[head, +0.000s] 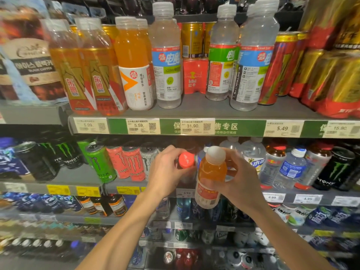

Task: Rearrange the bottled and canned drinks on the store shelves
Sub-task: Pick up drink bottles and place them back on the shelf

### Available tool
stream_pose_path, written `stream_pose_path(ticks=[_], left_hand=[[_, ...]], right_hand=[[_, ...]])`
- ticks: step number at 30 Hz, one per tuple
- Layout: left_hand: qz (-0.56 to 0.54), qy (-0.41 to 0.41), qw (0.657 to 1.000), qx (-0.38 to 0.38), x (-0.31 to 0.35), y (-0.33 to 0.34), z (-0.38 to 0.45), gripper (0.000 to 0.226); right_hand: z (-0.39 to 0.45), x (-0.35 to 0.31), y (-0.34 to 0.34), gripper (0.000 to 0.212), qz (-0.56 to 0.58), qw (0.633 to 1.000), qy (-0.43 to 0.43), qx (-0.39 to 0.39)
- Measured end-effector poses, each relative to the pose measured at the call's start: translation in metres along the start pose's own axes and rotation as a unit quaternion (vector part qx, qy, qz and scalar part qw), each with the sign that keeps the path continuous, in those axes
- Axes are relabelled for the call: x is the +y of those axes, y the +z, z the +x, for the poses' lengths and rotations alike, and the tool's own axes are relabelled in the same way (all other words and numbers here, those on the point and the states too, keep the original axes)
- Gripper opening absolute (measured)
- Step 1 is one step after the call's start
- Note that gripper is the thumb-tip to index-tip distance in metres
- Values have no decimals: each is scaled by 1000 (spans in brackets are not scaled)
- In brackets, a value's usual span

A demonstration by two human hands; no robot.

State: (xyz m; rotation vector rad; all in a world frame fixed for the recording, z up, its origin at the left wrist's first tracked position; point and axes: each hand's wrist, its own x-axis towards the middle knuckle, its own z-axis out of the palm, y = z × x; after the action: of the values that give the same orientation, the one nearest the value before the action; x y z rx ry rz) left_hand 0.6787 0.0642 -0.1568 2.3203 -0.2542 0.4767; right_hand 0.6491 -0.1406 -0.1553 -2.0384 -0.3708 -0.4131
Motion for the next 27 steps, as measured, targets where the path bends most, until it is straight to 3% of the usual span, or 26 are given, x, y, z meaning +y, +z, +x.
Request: stream_pose_path(ticks=[8, 13, 19, 27], left_hand=[[-77, 20, 992, 102, 15, -42, -12, 29], [-82, -7, 993, 82, -6, -52, -32, 22], [-33, 32, 997, 68, -23, -55, -45, 35], [-117, 32, 991, 64, -18, -58, -45, 29]], right_hand=[[15, -1, 4, 77, -26, 999, -26, -33], [30, -5, 14, 75, -58, 996, -43, -50], [41, -1, 36, 72, -68, 994, -74, -48], [54, 15, 52, 65, -97, 992, -83, -18]])
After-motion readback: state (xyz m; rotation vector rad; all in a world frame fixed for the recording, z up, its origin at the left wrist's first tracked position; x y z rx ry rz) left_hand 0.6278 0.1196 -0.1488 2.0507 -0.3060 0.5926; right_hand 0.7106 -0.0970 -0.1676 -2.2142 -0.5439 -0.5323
